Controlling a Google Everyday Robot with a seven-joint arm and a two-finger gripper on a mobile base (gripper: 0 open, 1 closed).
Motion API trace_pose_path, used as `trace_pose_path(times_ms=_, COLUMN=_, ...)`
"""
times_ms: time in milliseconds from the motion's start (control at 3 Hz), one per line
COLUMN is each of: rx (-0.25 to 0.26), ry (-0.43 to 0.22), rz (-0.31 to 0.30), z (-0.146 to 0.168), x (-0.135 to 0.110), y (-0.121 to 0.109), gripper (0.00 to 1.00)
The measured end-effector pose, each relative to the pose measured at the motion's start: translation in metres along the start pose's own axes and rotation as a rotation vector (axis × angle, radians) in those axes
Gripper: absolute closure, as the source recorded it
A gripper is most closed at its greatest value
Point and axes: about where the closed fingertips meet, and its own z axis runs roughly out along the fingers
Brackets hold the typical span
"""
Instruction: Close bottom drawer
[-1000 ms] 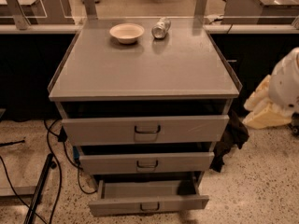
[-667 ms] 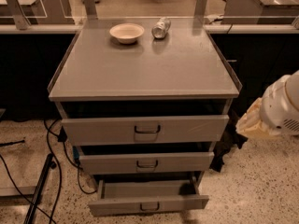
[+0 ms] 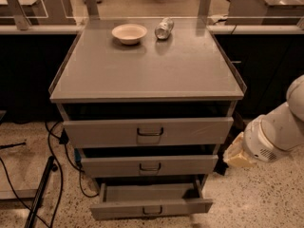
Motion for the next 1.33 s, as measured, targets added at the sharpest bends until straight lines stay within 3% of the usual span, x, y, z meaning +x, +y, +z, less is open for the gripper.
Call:
trace_pose_path(times_ms=333, rx=-0.009, ry=0.0, rz=0.003, z=0.005, x=0.002, y=0.0, gripper=1.0)
trace_pose_path(times_ms=667, rx=-0.014, ry=0.022, rz=0.002, z=0.023, x=0.019, y=0.003, gripper=1.0)
trace_pose_path(times_ms=1000, rx=-0.027, ry=0.019, rz=0.004, z=0.085, x=0.069, y=0.015, gripper=1.0)
trace_pose_path(times_ms=1333, rx=-0.023, ry=-0.038, rz=0.01, z=0.144, x=0.107, y=0.02, gripper=1.0)
